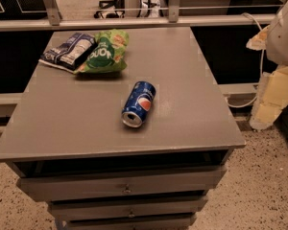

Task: Move blue chip bag near pepsi can

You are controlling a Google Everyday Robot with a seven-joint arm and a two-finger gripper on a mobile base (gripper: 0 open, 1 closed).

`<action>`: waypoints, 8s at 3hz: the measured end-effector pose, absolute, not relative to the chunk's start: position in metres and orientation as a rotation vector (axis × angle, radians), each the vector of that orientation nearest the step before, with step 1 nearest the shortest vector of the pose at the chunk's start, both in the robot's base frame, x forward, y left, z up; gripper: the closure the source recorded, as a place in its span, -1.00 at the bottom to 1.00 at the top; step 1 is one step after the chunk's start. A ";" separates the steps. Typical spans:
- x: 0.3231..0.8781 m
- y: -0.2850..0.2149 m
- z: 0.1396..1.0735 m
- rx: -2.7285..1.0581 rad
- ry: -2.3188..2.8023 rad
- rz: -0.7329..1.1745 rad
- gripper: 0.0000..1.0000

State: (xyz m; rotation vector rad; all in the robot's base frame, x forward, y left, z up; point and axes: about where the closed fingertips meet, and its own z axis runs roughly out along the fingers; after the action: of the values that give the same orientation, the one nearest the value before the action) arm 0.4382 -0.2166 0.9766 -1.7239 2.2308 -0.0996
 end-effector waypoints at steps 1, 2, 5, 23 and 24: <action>0.439 -0.216 0.978 -1.720 2.227 -0.100 -1.00; 0.453 -0.212 0.987 -1.662 2.190 -0.094 -1.00; 0.563 -0.135 1.012 -1.408 1.919 0.212 -1.00; 0.750 0.176 0.915 -1.573 1.614 0.212 -1.00; 0.759 0.186 0.902 -1.552 1.644 0.260 -1.00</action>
Offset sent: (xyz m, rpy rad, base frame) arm 0.0444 0.0107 0.0254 0.1394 -0.1322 -0.0430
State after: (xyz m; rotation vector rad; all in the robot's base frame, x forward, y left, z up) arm 0.7593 0.1863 0.9023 -1.5522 1.6441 0.2603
